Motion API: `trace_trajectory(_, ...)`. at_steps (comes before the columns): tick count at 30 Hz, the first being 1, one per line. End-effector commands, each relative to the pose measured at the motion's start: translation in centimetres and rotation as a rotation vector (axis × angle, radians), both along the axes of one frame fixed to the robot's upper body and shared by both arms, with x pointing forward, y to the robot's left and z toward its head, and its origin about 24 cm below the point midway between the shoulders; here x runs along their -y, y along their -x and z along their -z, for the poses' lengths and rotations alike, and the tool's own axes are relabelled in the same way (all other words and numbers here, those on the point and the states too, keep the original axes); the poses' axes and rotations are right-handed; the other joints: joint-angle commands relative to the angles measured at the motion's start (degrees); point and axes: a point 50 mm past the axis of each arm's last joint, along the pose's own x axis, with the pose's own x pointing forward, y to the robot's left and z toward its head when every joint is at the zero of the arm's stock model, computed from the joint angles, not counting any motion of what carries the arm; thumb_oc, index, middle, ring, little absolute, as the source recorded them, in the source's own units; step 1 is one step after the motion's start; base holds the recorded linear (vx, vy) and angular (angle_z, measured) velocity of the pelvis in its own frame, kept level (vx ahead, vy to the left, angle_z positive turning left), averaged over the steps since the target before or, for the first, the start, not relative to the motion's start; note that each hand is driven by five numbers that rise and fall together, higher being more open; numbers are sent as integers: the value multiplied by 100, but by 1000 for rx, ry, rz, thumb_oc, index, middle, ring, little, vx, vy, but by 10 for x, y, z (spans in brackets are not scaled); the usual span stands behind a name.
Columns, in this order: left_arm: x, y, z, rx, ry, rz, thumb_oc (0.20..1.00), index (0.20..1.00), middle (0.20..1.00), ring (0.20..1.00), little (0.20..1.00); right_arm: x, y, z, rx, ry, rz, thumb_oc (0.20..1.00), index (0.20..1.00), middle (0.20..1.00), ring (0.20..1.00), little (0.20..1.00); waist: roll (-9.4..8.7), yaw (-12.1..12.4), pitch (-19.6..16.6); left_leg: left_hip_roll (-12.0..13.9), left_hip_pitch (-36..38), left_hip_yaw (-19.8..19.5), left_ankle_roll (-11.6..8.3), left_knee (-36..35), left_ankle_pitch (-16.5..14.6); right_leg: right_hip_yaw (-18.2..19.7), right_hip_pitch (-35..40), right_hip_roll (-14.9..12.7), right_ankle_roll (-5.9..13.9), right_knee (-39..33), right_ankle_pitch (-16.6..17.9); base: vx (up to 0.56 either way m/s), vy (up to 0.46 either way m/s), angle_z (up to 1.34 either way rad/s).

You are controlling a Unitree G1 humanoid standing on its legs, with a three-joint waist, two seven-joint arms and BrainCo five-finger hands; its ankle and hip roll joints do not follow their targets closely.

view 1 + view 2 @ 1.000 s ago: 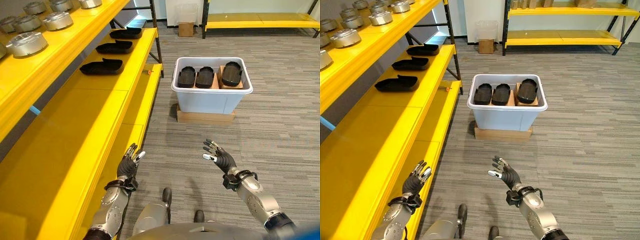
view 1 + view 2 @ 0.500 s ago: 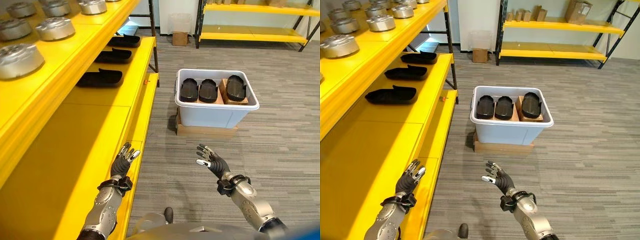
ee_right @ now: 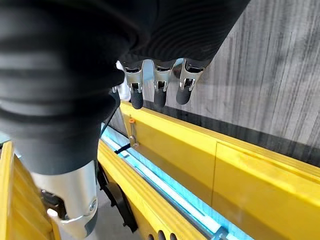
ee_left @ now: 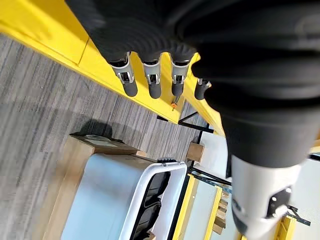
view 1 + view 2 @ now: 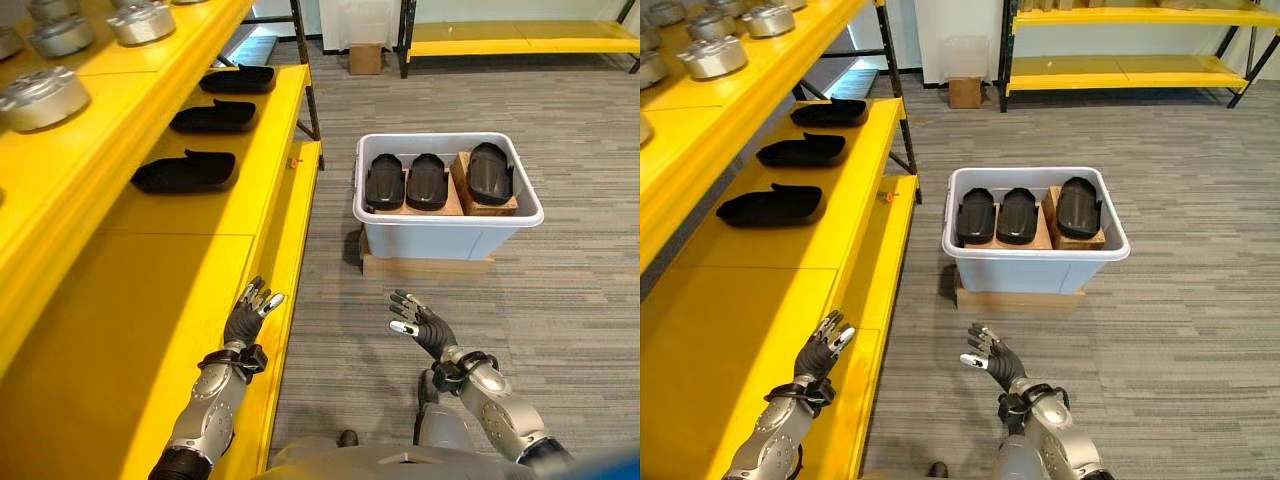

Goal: Move parts from the plastic box to the shelf.

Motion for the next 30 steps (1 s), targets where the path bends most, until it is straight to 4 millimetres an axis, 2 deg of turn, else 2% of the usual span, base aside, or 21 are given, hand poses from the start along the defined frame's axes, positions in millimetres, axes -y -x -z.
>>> trace_trajectory(1, -5, -6, -17, 98, -39, 31, 1000, 1000, 1000, 1000, 1000, -7, -9, -20, 108, -35, -32, 1000, 1000, 1000, 1000, 1000, -119, -48, -266, 18, -89, -264, -100, 214, -361, 84, 160, -1, 190, -177, 688, 642, -578, 38)
trace_trajectory(2, -3, -8, -17, 98, -29, 23, 1000, 1000, 1000, 1000, 1000, -4, -9, -21, 115, -33, -27, 1000, 1000, 1000, 1000, 1000, -140, -71, -416, 279, 99, -398, -262, 179, -405, 35, 189, 159, 121, 13, 501, 562, -532, 61)
trace_trajectory(3, -2, -7, -15, 95, -24, 25, 1000, 1000, 1000, 1000, 1000, -3, -8, -21, 108, -30, -25, 1000, 1000, 1000, 1000, 1000, -137, -90, -415, 357, 101, -413, -281, 182, -458, 13, 225, 201, 83, 38, 442, 350, -421, 60)
trace_trajectory(6, 2, -9, -14, 95, 0, 17, 1000, 1000, 1000, 1000, 1000, 3, -11, -24, 130, -17, -12, 1000, 1000, 1000, 1000, 1000, -85, -152, -486, 711, 13, -506, -461, 365, -339, -121, 224, 449, -93, 267, 66, 221, -359, 7)
trace_trajectory(7, 3, -10, -15, 100, 13, 17, 1000, 1000, 1000, 1000, 1000, 5, -14, -27, 143, -20, -2, 1000, 1000, 1000, 1000, 1000, -65, -173, -506, 957, -87, -508, -602, 594, -122, -196, 228, 630, -216, 456, -204, 261, -411, 16)
trace_trajectory(11, 5, -12, -16, 103, 41, 3, 1000, 1000, 1000, 1000, 1000, 10, -17, -30, 160, -4, -4, 1000, 1000, 1000, 1000, 1000, -99, -144, -466, 1201, -237, -574, -774, 1128, 605, -329, 336, 895, -417, 589, -464, 211, -313, 4)
trace_trajectory(13, 6, -8, -13, 89, 46, 7, 1000, 1000, 1000, 1000, 1000, 12, -14, -29, 152, -2, -5, 1000, 1000, 1000, 1000, 1000, -130, -117, -450, 1227, -270, -565, -786, 1266, 743, -346, 437, 974, -490, 537, -550, 202, -270, -3)
trace_trajectory(14, 6, -6, -11, 79, 54, -3, 1000, 1000, 1000, 1000, 1000, 13, -11, -26, 138, 8, -1, 1000, 1000, 1000, 1000, 1000, -186, -93, -447, 1309, -428, -509, -815, 1760, 1129, -360, 614, 1112, -616, 455, -670, 242, -340, -6)
trace_trajectory(16, 6, -3, -9, 68, 68, -10, 1000, 1000, 1000, 1000, 1000, 14, -9, -24, 127, 6, 8, 1000, 1000, 1000, 1000, 1000, -306, -39, -368, 1360, -951, -416, -759, 2758, 1622, -325, 857, 1238, -804, 300, -766, 177, -324, 5)
trace_trajectory(18, 7, -4, -9, 67, 72, -3, 1000, 1000, 1000, 1000, 1000, 16, -9, -25, 134, 10, 16, 1000, 1000, 1000, 1000, 1000, -440, 51, -150, 1291, -1512, -232, -609, 3670, 1759, -340, 1076, 1260, -920, 148, -742, 78, -271, -3)
trace_trajectory(19, 6, -2, -8, 61, 73, -12, 1000, 1000, 1000, 1000, 1000, 16, -10, -26, 137, 14, 16, 1000, 1000, 1000, 1000, 1000, -494, 75, -89, 1383, -1658, -8, -561, 3711, 1717, -376, 1153, 1269, -937, 58, -741, 79, -197, -1)
trace_trajectory(20, 8, -2, -9, 65, 84, -7, 1000, 1000, 1000, 1000, 1000, 16, -9, -25, 133, 15, 22, 1000, 1000, 1000, 1000, 1000, -527, 137, -36, 1287, -1842, 80, -557, 3688, 1594, -374, 1232, 1248, -943, -5, -751, 117, -121, 14)
trace_trajectory(22, 8, -3, -10, 71, 68, 1, 1000, 1000, 1000, 1000, 1000, 18, -12, -28, 145, 17, 33, 1000, 1000, 1000, 1000, 1000, -531, 256, 41, 724, -2375, 184, -500, 3409, 883, -319, 1363, 1235, -848, -146, -731, 133, 2, 3)
trace_trajectory(23, 8, -3, -11, 77, 62, 4, 1000, 1000, 1000, 1000, 1000, 18, -13, -29, 154, 15, 31, 1000, 1000, 1000, 1000, 1000, -527, 275, 24, 501, -2505, 255, -423, 2803, 677, -305, 1362, 1243, -775, -201, -720, 163, 39, 1)
trace_trajectory(24, 7, -2, -11, 78, 56, 10, 1000, 1000, 1000, 1000, 1000, 18, -13, -29, 153, 18, 27, 1000, 1000, 1000, 1000, 1000, -535, 283, 23, 475, -2513, 229, -414, 2453, 643, -303, 1376, 1252, -737, -206, -738, 208, 67, -15)
trace_trajectory(25, 8, -1, -10, 75, 47, 21, 1000, 1000, 1000, 1000, 1000, 19, -12, -27, 153, 26, 31, 1000, 1000, 1000, 1000, 1000, -457, 268, 9, 612, -2585, 318, -481, 1463, 909, -318, 1442, 1321, -695, -260, -814, 229, 69, -15)
trace_trajectory(26, 8, -1, -9, 73, 38, 27, 1000, 1000, 1000, 1000, 1000, 20, -11, -26, 148, 25, 33, 1000, 1000, 1000, 1000, 1000, -416, 271, 3, 685, -2566, 345, -547, 856, 1259, -344, 1529, 1357, -694, -283, -837, 256, 97, -28)
trace_trajectory(28, 8, -1, -9, 73, 23, 38, 1000, 1000, 1000, 1000, 1000, 21, -8, -23, 142, 48, 28, 1000, 1000, 1000, 1000, 1000, -335, 364, 24, 641, -2688, 142, -596, 236, 1567, -280, 1723, 1446, -675, -352, -936, 256, 112, -14)
trace_trajectory(30, 8, -1, -10, 78, 38, 36, 1000, 1000, 1000, 1000, 1000, 20, -7, -20, 125, 47, 24, 1000, 1000, 1000, 1000, 1000, -292, 351, -62, 631, -2471, 85, -543, 243, 1494, -186, 1818, 1419, -623, -328, -1015, 254, 160, -15)
